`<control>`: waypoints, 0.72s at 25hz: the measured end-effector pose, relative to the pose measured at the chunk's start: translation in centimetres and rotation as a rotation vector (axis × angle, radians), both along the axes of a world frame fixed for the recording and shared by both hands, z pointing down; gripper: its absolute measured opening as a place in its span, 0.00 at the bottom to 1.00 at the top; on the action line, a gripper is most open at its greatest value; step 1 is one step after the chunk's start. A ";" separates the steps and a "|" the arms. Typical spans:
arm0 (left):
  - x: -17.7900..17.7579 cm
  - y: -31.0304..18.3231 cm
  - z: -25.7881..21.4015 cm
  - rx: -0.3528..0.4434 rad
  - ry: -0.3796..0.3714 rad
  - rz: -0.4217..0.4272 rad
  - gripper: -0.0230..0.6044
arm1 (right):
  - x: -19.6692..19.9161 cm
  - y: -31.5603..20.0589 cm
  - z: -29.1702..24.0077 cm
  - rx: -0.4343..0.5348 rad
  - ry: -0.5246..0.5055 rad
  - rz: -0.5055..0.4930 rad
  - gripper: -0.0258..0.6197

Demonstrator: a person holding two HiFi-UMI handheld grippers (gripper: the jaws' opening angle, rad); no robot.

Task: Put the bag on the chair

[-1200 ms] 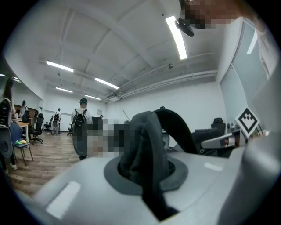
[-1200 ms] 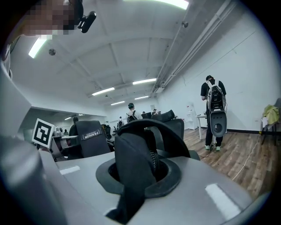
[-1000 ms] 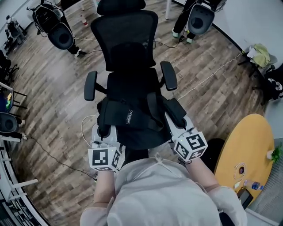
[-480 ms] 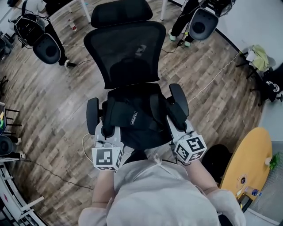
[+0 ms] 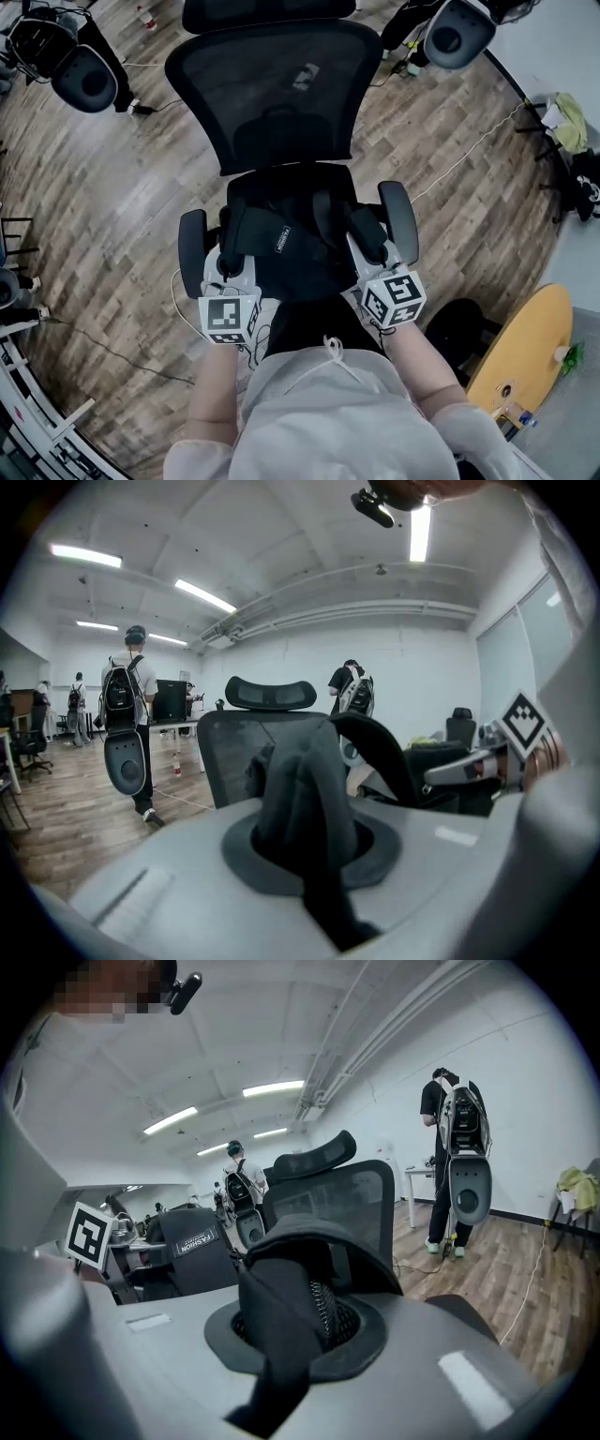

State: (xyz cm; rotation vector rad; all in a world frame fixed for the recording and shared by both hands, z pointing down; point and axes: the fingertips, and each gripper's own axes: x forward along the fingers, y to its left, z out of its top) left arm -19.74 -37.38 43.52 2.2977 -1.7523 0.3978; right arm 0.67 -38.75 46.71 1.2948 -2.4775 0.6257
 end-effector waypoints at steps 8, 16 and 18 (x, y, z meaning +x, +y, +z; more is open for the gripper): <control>-1.6 -3.6 12.3 -0.173 0.003 -0.070 0.08 | -1.5 -4.7 11.2 -0.131 0.094 -0.106 0.11; -2.5 -7.0 21.0 -0.323 -0.046 -0.052 0.08 | -2.4 -8.1 19.3 -0.243 0.181 -0.142 0.11; -2.6 -8.0 22.3 -0.342 -0.056 -0.045 0.08 | -2.5 -9.0 20.6 -0.258 0.193 -0.139 0.11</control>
